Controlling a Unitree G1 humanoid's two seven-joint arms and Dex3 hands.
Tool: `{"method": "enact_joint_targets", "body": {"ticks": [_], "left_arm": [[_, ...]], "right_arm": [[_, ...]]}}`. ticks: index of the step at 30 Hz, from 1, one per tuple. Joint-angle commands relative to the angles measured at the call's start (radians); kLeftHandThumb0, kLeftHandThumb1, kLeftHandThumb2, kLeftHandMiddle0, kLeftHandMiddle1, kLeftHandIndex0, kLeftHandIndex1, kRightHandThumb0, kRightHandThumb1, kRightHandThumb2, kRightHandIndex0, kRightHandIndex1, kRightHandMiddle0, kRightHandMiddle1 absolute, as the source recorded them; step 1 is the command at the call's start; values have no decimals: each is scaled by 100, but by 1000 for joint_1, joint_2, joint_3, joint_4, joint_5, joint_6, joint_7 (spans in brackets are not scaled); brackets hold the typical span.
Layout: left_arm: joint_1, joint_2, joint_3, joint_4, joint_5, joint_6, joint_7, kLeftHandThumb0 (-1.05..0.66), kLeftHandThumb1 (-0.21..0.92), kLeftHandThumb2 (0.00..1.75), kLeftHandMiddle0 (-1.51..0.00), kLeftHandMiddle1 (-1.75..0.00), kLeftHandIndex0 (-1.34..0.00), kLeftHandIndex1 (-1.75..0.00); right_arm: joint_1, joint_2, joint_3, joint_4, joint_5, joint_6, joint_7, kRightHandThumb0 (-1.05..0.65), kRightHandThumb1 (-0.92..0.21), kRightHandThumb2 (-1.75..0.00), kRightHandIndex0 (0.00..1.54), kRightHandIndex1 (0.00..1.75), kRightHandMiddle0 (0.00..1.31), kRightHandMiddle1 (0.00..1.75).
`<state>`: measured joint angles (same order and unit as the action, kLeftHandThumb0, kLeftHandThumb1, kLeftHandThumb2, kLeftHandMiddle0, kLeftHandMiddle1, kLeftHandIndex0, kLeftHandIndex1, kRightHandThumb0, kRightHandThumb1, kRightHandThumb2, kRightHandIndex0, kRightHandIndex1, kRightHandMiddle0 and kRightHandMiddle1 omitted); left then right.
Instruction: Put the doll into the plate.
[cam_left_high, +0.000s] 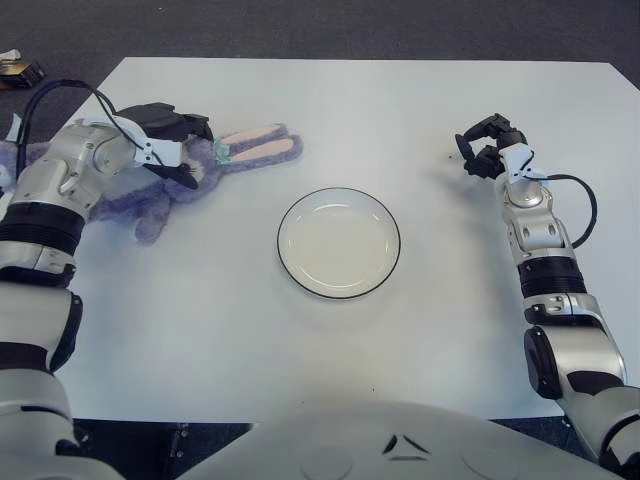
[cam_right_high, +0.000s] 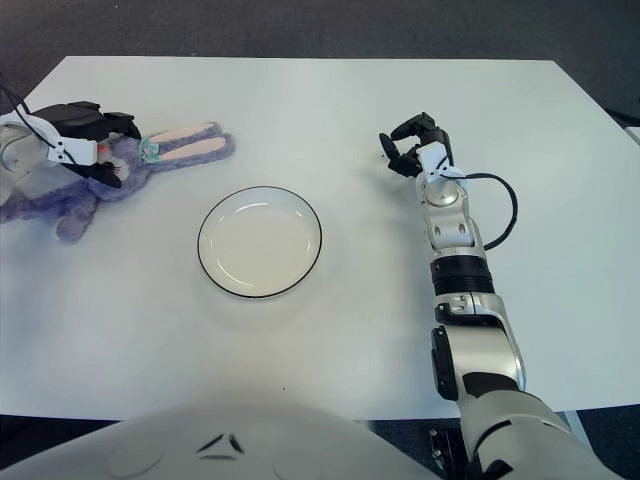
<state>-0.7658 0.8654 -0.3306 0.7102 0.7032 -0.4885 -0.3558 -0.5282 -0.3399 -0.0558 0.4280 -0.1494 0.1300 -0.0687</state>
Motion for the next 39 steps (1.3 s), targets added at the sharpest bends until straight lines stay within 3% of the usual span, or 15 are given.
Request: {"method": "enact_joint_targets", "body": {"ticks": [1, 11, 15, 18, 39], "left_arm": [[-31, -16, -30, 25, 40, -16, 52, -48, 85, 0, -15, -162, -23, -125], [-88, -72, -82, 93, 105, -29, 170, -40, 85, 0, -25, -155, -21, -136], [-113, -111, -94, 131, 113, -20, 210, -35, 86, 0, -24, -157, -16, -155], [-135, -135, -107, 153, 118, -21, 230, -34, 86, 0, -24, -157, -14, -159], [-214, -225, -163, 238, 134, -38, 302, -34, 87, 0, -21, -158, -11, -162]], "right_arm": [[10, -14, -11, -19, -9, 5, -3, -38, -76, -70, 74, 175, 34, 170], [13, -16, -11, -25, -12, 13, -2, -38, -77, -67, 73, 175, 35, 168], [13, -16, -11, -24, -13, 14, -1, -38, -77, -67, 73, 175, 35, 168], [12, -17, -11, -20, -13, 12, -1, -38, -77, -67, 73, 175, 35, 168], [18, -14, -11, -30, -10, 10, 4, -38, -77, -67, 74, 175, 35, 168]]}}
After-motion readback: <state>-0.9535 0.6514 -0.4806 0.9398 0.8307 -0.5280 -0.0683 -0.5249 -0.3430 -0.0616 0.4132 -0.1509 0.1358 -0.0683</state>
